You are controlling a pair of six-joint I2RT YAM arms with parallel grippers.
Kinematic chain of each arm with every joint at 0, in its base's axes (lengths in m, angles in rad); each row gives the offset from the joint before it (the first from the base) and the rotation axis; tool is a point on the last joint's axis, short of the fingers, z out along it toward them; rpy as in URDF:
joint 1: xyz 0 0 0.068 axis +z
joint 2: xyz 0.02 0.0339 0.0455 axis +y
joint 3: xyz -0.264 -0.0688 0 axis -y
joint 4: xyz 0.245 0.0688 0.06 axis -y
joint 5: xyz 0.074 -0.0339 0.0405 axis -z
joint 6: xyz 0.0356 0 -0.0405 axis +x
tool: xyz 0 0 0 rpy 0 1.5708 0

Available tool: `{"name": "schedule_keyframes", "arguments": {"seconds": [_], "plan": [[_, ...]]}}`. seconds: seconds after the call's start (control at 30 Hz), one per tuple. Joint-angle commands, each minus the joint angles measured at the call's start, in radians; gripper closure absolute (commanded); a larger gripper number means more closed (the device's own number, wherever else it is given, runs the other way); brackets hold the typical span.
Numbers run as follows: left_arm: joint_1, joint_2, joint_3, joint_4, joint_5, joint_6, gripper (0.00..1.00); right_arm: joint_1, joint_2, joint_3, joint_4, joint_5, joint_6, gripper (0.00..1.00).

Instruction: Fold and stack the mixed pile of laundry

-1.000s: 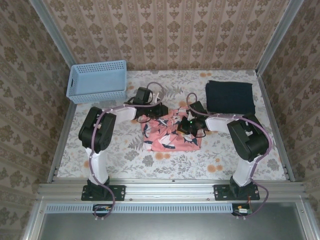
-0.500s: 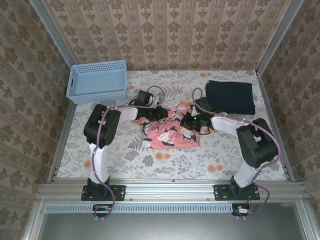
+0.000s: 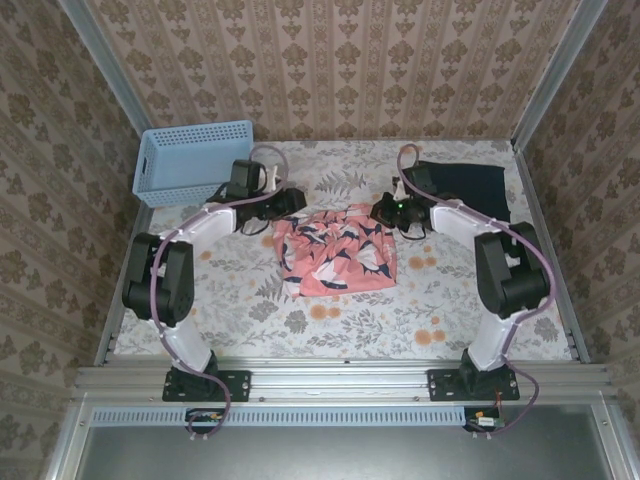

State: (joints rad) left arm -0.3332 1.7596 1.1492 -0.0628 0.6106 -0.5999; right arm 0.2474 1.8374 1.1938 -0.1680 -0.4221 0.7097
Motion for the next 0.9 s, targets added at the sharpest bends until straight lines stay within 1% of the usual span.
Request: {"name": "schedule_keyframes", "arguments": {"seconds": [0.0, 0.1, 0.23, 0.3, 0.37, 0.4, 0.43, 0.53, 0.6, 0.63, 0.7, 0.73, 0.83, 0.87], "plan": [[0.017, 0.058, -0.082, 0.044, -0.018, -0.006, 0.61, 0.001, 0.094, 0.050, 0.035, -0.028, 0.014, 0.94], [0.022, 0.117, -0.101, 0.080, -0.029, -0.003, 0.64, 0.000, 0.156, 0.048, 0.081, -0.043, 0.048, 0.95], [0.028, 0.199, -0.105, 0.133, -0.016, -0.023, 0.68, -0.002, 0.205, 0.045, 0.106, -0.053, 0.068, 0.94], [0.029, 0.214, -0.101, 0.149, 0.003, -0.040, 0.69, -0.001, 0.203, 0.042, 0.105, -0.062, 0.066, 0.94], [0.029, 0.190, -0.104, 0.148, 0.014, -0.048, 0.68, -0.002, 0.168, 0.031, 0.093, -0.062, 0.048, 0.89], [0.030, 0.168, -0.102, 0.132, 0.010, -0.043, 0.66, -0.002, 0.137, 0.025, 0.073, -0.054, 0.030, 0.84], [0.030, 0.136, -0.099, 0.097, 0.002, -0.030, 0.63, -0.003, 0.103, 0.019, 0.045, -0.044, 0.007, 0.75], [0.033, 0.029, -0.078, -0.036, -0.032, 0.033, 0.56, -0.005, 0.009, 0.008, -0.068, -0.015, -0.081, 0.55], [0.034, -0.033, -0.062, -0.146, -0.073, 0.091, 0.47, -0.008, -0.037, 0.007, -0.163, 0.015, -0.153, 0.47], [0.035, -0.060, -0.056, -0.203, -0.096, 0.119, 0.45, -0.009, -0.055, 0.007, -0.212, 0.039, -0.189, 0.44], [0.036, -0.099, -0.065, -0.278, -0.138, 0.158, 0.44, -0.011, -0.079, -0.007, -0.285, 0.092, -0.246, 0.40], [0.036, -0.116, -0.076, -0.308, -0.160, 0.172, 0.44, -0.010, -0.091, -0.022, -0.306, 0.122, -0.270, 0.35], [0.034, -0.142, -0.141, -0.315, -0.179, 0.179, 0.44, -0.011, -0.112, -0.059, -0.346, 0.194, -0.312, 0.24], [0.034, -0.145, -0.164, -0.304, -0.180, 0.173, 0.44, -0.010, -0.114, -0.071, -0.347, 0.209, -0.319, 0.23]]}}
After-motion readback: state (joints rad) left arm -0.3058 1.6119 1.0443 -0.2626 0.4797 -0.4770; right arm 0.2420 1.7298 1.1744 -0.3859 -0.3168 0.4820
